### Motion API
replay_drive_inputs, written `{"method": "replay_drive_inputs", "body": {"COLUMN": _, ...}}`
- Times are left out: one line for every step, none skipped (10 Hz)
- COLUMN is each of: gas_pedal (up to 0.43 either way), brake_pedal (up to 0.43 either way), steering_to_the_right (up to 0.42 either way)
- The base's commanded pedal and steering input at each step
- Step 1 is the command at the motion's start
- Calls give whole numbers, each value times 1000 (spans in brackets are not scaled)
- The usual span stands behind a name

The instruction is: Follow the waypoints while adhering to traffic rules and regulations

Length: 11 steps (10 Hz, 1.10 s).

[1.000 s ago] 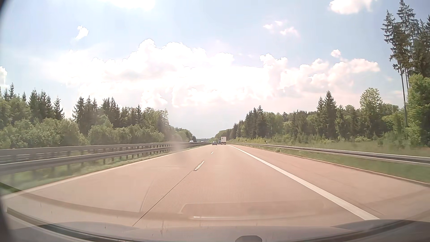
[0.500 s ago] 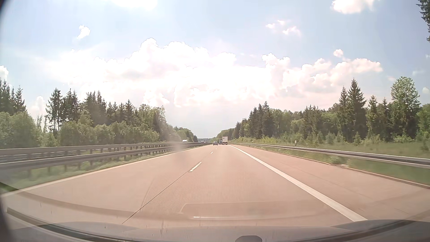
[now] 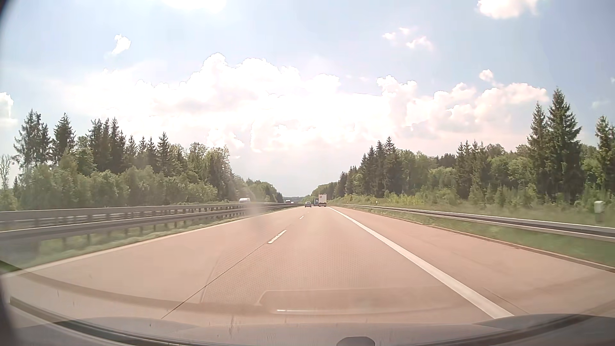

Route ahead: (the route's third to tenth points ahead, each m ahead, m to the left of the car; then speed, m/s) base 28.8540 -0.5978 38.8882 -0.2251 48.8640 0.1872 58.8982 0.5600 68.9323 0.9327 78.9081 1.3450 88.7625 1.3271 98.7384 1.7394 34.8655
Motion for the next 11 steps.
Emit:
{"method": "replay_drive_inputs", "body": {"gas_pedal": 311, "brake_pedal": 0, "steering_to_the_right": -4}}
{"method": "replay_drive_inputs", "body": {"gas_pedal": 311, "brake_pedal": 0, "steering_to_the_right": -4}}
{"method": "replay_drive_inputs", "body": {"gas_pedal": 311, "brake_pedal": 0, "steering_to_the_right": -4}}
{"method": "replay_drive_inputs", "body": {"gas_pedal": 311, "brake_pedal": 0, "steering_to_the_right": -4}}
{"method": "replay_drive_inputs", "body": {"gas_pedal": 299, "brake_pedal": 0, "steering_to_the_right": -4}}
{"method": "replay_drive_inputs", "body": {"gas_pedal": 299, "brake_pedal": 0, "steering_to_the_right": -4}}
{"method": "replay_drive_inputs", "body": {"gas_pedal": 299, "brake_pedal": 0, "steering_to_the_right": -4}}
{"method": "replay_drive_inputs", "body": {"gas_pedal": 299, "brake_pedal": 0, "steering_to_the_right": -4}}
{"method": "replay_drive_inputs", "body": {"gas_pedal": 287, "brake_pedal": 0, "steering_to_the_right": -4}}
{"method": "replay_drive_inputs", "body": {"gas_pedal": 280, "brake_pedal": 0, "steering_to_the_right": -4}}
{"method": "replay_drive_inputs", "body": {"gas_pedal": 280, "brake_pedal": 0, "steering_to_the_right": -4}}
